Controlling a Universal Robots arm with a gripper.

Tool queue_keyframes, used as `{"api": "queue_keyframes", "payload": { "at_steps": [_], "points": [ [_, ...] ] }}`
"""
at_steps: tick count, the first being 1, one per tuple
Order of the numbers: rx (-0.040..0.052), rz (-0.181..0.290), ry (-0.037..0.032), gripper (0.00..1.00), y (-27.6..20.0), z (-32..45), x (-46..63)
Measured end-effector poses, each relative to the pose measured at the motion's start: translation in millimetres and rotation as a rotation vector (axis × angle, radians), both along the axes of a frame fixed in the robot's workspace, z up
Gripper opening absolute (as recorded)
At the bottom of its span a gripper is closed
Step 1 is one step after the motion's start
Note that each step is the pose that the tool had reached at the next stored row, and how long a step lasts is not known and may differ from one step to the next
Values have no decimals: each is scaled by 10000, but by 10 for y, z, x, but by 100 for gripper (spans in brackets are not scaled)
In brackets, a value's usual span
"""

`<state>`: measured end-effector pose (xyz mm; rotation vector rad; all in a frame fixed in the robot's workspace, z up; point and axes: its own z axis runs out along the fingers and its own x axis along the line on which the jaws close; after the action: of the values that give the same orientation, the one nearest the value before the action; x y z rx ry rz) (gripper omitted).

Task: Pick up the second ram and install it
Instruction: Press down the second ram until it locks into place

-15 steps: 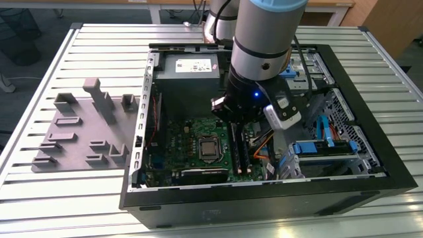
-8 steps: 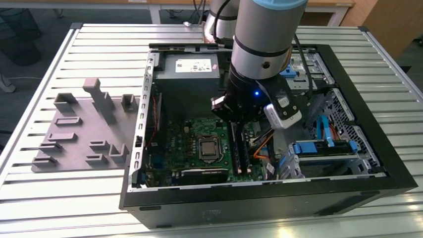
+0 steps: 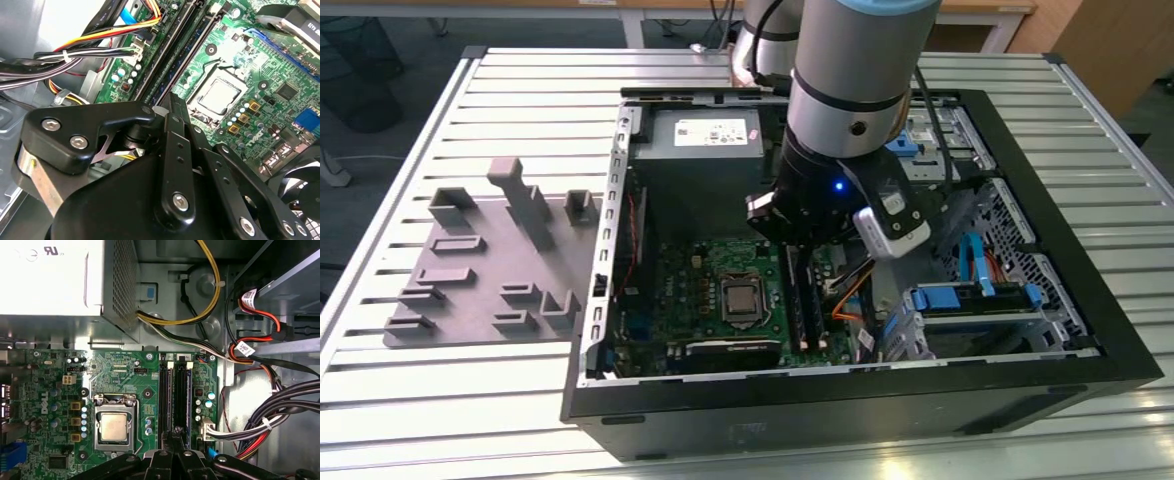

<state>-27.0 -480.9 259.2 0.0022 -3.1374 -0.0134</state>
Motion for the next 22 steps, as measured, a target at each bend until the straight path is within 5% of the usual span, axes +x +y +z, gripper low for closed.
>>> {"api": "queue_keyframes", "payload": {
  "at_steps": [22],
  "points": [
    [-1,1,0,11,0,69,0]
  ]
}}
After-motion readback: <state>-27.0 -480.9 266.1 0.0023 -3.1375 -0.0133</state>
